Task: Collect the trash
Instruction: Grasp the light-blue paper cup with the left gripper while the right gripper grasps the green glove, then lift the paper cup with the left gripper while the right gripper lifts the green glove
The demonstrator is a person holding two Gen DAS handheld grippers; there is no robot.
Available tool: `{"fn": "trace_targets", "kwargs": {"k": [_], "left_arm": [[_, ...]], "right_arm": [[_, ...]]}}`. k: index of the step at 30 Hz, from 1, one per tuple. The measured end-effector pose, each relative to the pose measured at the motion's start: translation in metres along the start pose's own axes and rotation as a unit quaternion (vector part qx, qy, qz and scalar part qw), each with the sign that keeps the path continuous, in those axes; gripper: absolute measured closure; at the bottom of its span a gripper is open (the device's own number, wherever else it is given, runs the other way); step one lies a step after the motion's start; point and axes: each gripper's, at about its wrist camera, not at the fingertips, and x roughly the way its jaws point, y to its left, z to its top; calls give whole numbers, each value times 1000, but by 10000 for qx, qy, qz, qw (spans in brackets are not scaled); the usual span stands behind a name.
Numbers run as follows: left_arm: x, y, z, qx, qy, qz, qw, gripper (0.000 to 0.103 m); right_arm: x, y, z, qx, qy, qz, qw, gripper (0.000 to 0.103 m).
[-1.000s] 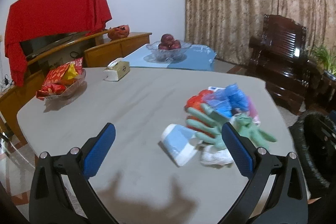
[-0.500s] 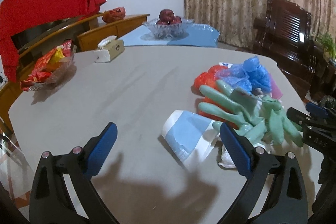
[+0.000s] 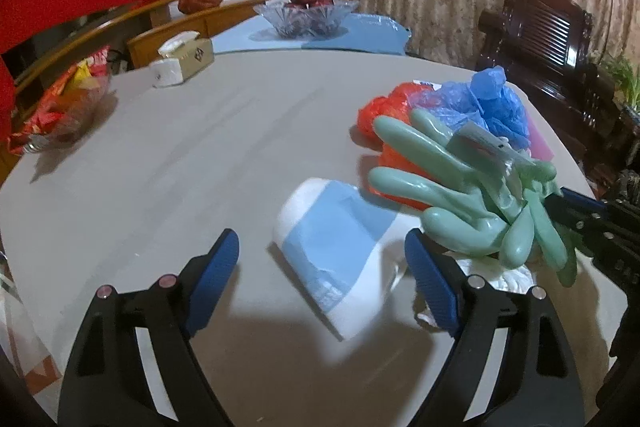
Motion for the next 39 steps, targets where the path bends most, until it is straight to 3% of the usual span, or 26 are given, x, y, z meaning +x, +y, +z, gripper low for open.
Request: {"fn": "trace_targets", "kwargs": {"k": [4, 7, 8, 10, 11, 13, 16, 20, 22, 25, 27, 28, 30, 32, 34, 39], "left_arm": [[8, -3, -3, -82, 192, -189, 9996, 22], [15, -2, -6, -266, 344, -445, 9981, 37], [17, -2, -8, -299, 368, -426, 9980, 44], [19, 0, -8, -287, 384, -386, 9981, 47], [19, 0, -8, -306, 378, -347, 9982, 60], [18, 4, -7, -370, 355, -268, 9983, 67], [13, 4, -5, -396, 227, -300, 9985, 73], [8, -2, -4, -285, 122, -311, 9990, 73], [10, -2, -5, -325, 169, -352, 9987, 67], [18, 0, -6, -384, 331, -531, 9973, 53], [23, 0, -6, -412, 408, -630, 9963, 48], [27, 0, -7, -440, 448, -680, 9957, 49], [30, 2, -7, -489, 469, -686, 9953, 57], [30, 4, -6, -510, 435, -703, 9953, 67], [28, 7, -3, -575, 375, -754, 9948, 74], [10, 12, 4, -605, 153, -705, 9956, 80]], "right_arm": [[-15, -2, -2, 30, -132, -83, 9999, 92], [-22, -7, -4, 41, -179, -57, 9998, 100], [-25, -7, -5, 12, -178, -52, 9998, 102], [-29, -8, -6, -30, -184, -56, 9998, 103], [-31, -8, -6, -40, -184, -47, 9998, 103], [-33, -8, -7, -27, -157, -34, 9999, 103], [-30, -11, -7, 46, -132, -150, 9998, 98], [-26, -14, -7, 212, -147, -177, 9995, 55], [-23, -14, -5, 284, -184, -115, 9994, 53], [-15, -10, -2, 207, -89, -68, 9997, 42], [-5, -8, -2, 181, 39, -30, 9998, 42], [0, -8, -3, 195, 112, -25, 9997, 42], [6, -9, -5, 246, 227, 56, 9994, 54], [4, -9, -5, 197, 237, 173, 9994, 73], [0, -5, -4, -19, 237, 141, 9996, 81], [-21, -1, 0, -52, -48, 186, 9998, 87]]}}
